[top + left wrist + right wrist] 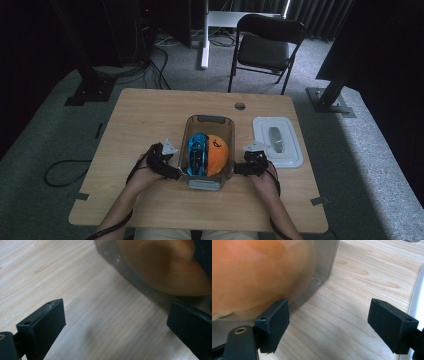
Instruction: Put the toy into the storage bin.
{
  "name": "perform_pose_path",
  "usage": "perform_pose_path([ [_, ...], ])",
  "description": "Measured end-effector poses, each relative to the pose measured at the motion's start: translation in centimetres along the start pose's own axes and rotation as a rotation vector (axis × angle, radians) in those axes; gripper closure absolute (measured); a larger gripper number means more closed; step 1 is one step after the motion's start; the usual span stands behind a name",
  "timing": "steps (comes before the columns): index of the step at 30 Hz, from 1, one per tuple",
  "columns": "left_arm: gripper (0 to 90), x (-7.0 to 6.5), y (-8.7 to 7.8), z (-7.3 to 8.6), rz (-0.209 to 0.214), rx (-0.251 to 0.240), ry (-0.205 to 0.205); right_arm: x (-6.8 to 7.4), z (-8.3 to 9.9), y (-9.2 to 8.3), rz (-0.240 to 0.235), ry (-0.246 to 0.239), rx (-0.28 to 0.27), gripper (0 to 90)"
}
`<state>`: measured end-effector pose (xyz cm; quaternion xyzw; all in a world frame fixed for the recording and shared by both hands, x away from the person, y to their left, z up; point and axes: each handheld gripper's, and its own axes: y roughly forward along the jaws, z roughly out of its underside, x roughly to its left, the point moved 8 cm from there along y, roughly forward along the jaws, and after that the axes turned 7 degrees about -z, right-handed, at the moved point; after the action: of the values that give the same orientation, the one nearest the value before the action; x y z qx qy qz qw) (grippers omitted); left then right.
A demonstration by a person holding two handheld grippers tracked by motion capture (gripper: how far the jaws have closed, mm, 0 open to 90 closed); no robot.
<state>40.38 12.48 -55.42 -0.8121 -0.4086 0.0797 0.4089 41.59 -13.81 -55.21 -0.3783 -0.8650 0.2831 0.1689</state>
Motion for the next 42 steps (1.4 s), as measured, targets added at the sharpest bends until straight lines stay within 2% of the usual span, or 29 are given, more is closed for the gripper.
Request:
perform_pose_path([
  [3,2.5,-0.5,-0.3,0.1,-0.007,0.008,0.017,-0.1,-0.1,0.1,-0.013,-0.011,0.000,17.4],
  [10,2.4,-1.0,-0.7,0.5,-0.005,0.013,0.013,0.0,-0.3,0.8,-0.019,-0.037,0.015,17.5],
  [11,2.4,-1.0,-0.8,0.6,-0.007,0.013,0.023,0.0,-0.3,1.0,-0.019,-0.044,0.019,17.5],
  [17,2.4,-1.7,-0.9,0.5,0.002,0.016,0.026,-0.3,-0.7,1.5,-0.027,-0.052,0.030,18.2],
  [22,2.4,-2.3,-1.0,0.4,0.019,0.015,0.036,-0.8,-0.7,1.6,-0.048,-0.042,0.033,18.2],
  [23,2.4,-2.5,-1.0,0.4,0.033,0.013,0.031,-0.9,-0.7,1.6,-0.053,-0.039,0.033,18.0],
  [28,2.4,-3.1,-1.0,0.2,0.044,0.012,0.036,-1.4,-0.6,1.4,-0.063,-0.020,0.016,17.8],
  [33,2.3,-3.7,-0.9,-0.2,0.070,0.004,0.036,-1.9,-0.8,0.7,-0.028,-0.025,-0.013,16.6],
  [35,2.3,-4.1,-0.9,-0.5,0.085,-0.010,0.031,-2.5,-1.0,0.1,0.004,-0.008,-0.023,15.1],
  [37,2.3,-4.4,-0.8,-0.7,0.089,-0.010,0.039,-3.1,-1.3,-0.8,0.018,0.015,-0.061,14.3],
  [38,2.3,-4.4,-0.8,-0.8,0.090,-0.012,0.039,-3.5,-1.4,-1.2,0.044,0.025,-0.069,14.5],
  [41,2.3,-4.4,-0.8,-0.6,0.094,-0.015,0.022,-4.5,-1.5,-2.5,0.076,0.055,-0.103,14.3],
  [42,2.3,-4.3,-0.8,-0.6,0.096,-0.014,0.014,-5.1,-1.3,-3.0,0.105,0.073,-0.104,14.2],
])
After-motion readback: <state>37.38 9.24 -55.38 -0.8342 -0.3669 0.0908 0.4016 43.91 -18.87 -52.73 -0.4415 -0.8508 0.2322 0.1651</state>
